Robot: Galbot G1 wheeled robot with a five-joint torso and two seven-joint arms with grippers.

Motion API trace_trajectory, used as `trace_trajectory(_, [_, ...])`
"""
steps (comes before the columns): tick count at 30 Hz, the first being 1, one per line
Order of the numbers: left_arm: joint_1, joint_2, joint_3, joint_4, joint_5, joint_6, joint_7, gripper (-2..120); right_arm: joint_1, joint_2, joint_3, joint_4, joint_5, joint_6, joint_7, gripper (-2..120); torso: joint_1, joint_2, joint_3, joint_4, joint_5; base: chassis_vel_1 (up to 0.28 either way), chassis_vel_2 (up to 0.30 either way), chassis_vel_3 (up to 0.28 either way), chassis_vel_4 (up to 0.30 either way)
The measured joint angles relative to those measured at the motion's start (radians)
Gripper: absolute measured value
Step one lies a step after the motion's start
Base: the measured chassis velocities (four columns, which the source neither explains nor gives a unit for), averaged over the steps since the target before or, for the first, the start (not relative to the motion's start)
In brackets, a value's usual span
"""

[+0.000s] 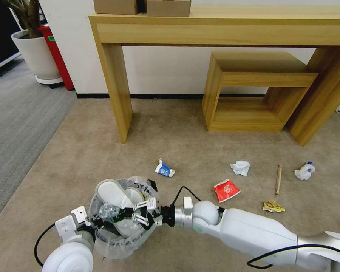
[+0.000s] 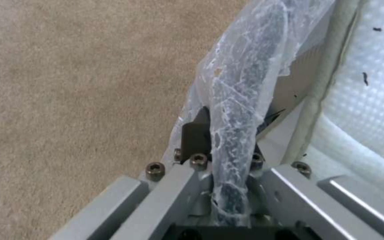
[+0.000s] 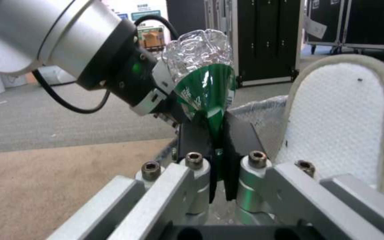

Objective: Pick up the trash bin and place the garbage on the floor into it.

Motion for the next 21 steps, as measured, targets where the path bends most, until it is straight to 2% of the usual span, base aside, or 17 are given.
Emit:
trace_trajectory(4, [0.004,-0.003,0.004,0.000,0.008,0.001,0.001,0,-0.006,-0.007,0.000,0.000,-0.012,0.003,0.001,3,0.000,0.000,0.000,0.0000,0.0001,0.000,0.000,0.000,0.000])
trace_trajectory(7, [0.009,-0.008,0.006,-0.001,0.016,0.003,0.001,0,-0.007,-0.023,0.003,-0.005,-0.043,0.016,-0.018,13,0.000,0.000,0.000,-0.0001,0.0000,0.000,0.000,0.000,0.000])
trace_trajectory(8, [0.009,-0.008,0.006,-0.001,0.016,0.003,0.001,0,-0.007,-0.023,0.003,-0.005,-0.043,0.016,-0.018,13,0.000,0.000,0.000,-0.0001,0.0000,0.000,0.000,0.000,0.000])
trace_trajectory(11, [0.016,-0.011,0.006,-0.006,0.023,0.004,0.002,0,-0.005,-0.030,0.014,-0.007,-0.047,0.012,-0.044,28,0.000,0.000,0.000,0.0000,0.0001,0.000,0.000,0.000,0.000])
trace_trajectory(13, [0.017,-0.012,0.006,-0.007,0.024,0.004,0.002,0,-0.003,-0.031,0.016,-0.006,-0.047,0.011,-0.044,30,0.000,0.000,0.000,0.0000,0.0002,0.000,0.000,0.000,0.000])
trace_trajectory(15, [0.024,-0.013,0.004,-0.010,0.030,0.005,0.004,0,0.008,-0.031,0.023,-0.004,-0.045,0.008,-0.044,42,0.000,0.000,0.000,0.0000,0.0001,0.000,0.000,0.000,0.000])
trace_trajectory(16, [0.024,-0.013,0.004,-0.010,0.030,0.005,0.004,0,0.008,-0.031,0.023,-0.004,-0.045,0.008,-0.044,42,0.000,0.000,0.000,0.0000,0.0001,0.000,0.000,0.000,0.000])
trace_trajectory(20, [0.032,-0.018,0.001,-0.012,0.038,0.006,0.005,0,0.025,-0.031,0.027,-0.004,-0.045,0.009,-0.011,61,0.000,0.000,0.000,0.0000,0.0000,0.000,0.000,0.000,0.000])
trace_trajectory(21, [0.032,-0.018,0.001,-0.012,0.038,0.006,0.005,0,0.025,-0.031,0.027,-0.004,-0.045,0.009,-0.011,61,0.000,0.000,0.000,0.0000,0.0000,0.000,0.000,0.000,0.000])
